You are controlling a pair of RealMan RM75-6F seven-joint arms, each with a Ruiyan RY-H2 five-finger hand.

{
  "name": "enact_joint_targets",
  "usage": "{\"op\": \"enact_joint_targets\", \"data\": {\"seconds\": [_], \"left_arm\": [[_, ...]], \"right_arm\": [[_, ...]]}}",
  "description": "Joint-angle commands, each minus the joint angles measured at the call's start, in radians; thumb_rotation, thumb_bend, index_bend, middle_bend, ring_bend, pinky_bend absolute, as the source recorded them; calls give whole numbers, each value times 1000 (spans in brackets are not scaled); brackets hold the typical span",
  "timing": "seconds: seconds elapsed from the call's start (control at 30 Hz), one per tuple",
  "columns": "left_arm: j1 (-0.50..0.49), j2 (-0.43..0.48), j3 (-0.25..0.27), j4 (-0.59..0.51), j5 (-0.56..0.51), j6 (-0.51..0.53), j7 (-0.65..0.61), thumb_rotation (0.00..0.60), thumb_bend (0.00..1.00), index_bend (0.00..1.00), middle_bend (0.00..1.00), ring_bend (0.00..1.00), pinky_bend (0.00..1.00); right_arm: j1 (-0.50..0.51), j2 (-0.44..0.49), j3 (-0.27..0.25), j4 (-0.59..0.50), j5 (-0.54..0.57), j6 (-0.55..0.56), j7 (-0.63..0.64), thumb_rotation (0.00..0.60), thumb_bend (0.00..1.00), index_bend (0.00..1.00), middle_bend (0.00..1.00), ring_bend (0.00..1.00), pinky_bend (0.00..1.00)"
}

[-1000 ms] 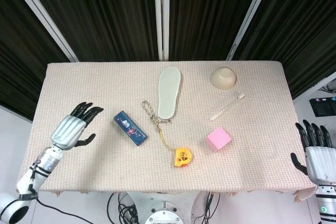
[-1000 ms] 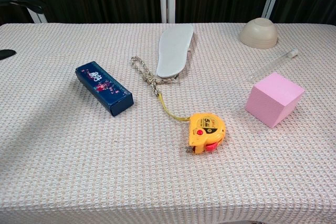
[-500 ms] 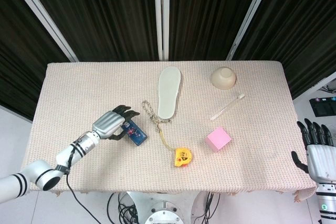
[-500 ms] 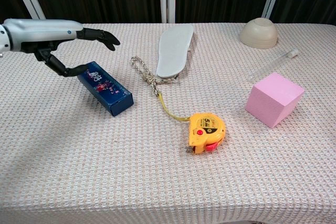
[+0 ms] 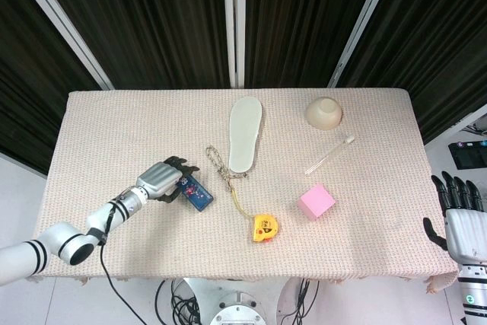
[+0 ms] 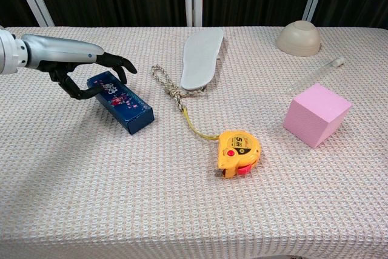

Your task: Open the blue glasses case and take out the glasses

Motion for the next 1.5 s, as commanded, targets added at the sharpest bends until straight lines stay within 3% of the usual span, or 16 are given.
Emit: {"op": "enact_joint_targets", "data": {"seconds": [0.03,0.3,0.47,0.7,0.87,0.93,1.3,1.5], "left_arm": [[-6,16,10,-16,-39,-9,35,600,626,85,207,0,0],[-20,83,47,-71,-223,-43,160,600,630,84,335,0,0],[-18,112,68,-124,-301,-1,217,600,631,85,370,0,0],[4,110,75,-166,-308,78,244,600,589,83,179,0,20],[30,99,77,-203,-289,159,271,600,299,81,147,0,62],[44,91,79,-223,-274,191,275,600,241,81,147,0,78],[72,33,95,-192,-288,213,289,600,228,81,186,0,94],[93,26,86,-167,-257,224,237,600,272,83,269,25,122]], "right_arm": [[0,-1,0,0,-1,1,0,600,318,0,0,0,0],[0,0,-1,-4,0,0,-1,600,322,0,0,0,0],[1,1,-1,-6,3,-3,0,600,324,0,0,0,0],[0,1,-3,-5,-3,1,4,600,327,0,0,0,0],[-2,6,-2,-4,-11,9,20,600,326,0,0,0,0],[-3,8,0,-3,-9,11,28,600,327,0,0,0,0],[-4,17,1,-2,-10,10,52,600,327,0,0,0,0],[-5,19,5,0,-3,12,57,600,327,0,0,0,0]]}}
